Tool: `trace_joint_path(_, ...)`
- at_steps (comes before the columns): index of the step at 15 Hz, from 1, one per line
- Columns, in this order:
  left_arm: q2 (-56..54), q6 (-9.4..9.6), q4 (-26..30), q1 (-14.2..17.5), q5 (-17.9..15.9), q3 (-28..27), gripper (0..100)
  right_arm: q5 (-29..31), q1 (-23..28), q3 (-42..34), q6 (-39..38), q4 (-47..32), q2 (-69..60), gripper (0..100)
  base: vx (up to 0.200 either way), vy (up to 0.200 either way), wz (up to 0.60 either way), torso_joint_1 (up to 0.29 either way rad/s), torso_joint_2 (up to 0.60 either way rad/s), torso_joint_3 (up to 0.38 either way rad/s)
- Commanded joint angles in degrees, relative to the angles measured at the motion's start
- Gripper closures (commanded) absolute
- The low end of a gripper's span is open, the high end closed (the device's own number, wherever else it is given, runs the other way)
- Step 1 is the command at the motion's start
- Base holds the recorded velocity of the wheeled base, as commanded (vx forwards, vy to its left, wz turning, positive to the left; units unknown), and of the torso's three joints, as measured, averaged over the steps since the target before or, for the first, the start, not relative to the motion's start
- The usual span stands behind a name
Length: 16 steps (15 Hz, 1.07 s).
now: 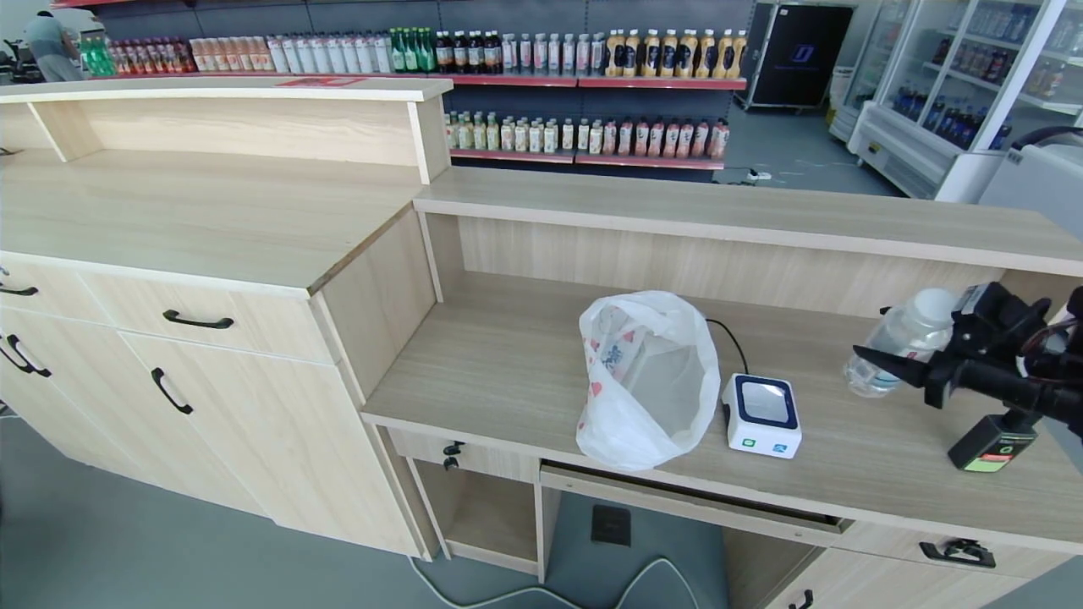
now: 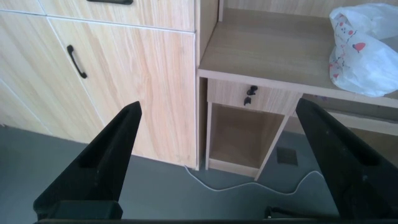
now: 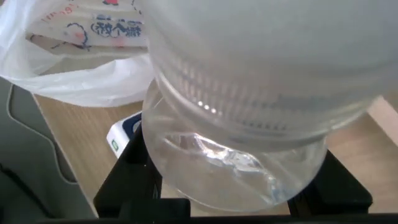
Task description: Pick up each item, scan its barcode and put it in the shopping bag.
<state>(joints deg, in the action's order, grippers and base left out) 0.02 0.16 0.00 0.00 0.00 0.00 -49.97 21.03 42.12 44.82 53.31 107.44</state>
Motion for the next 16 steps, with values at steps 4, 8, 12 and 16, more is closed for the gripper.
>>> trace_joint_path(4, -0.02, 0.02, 0.00, 0.00, 0.00, 0.00, 0, 2.33, 16.76, -2.48, -5.71, -26.68, -22.53, 100, 0.000, 0.000, 0.00, 0.000, 0.00, 0.000)
trace_joint_path(8, -0.02, 0.02, 0.00, 0.00, 0.00, 0.00, 0, 10.59, 17.38, -2.30, -26.28, -28.52, -27.28, 100, 0.000, 0.000, 0.00, 0.000, 0.00, 0.000)
trace_joint_path(12, -0.02, 0.02, 0.00, 0.00, 0.00, 0.00, 0, 21.05, 15.36, -2.48, -33.93, -20.70, -26.66, 100, 0.000, 0.000, 0.00, 0.000, 0.00, 0.000)
trace_joint_path(16, -0.02, 0.02, 0.00, 0.00, 0.00, 0.00, 0, 38.10, 8.24, -4.94, -39.20, -7.96, -24.29, 100, 0.000, 0.000, 0.00, 0.000, 0.00, 0.000)
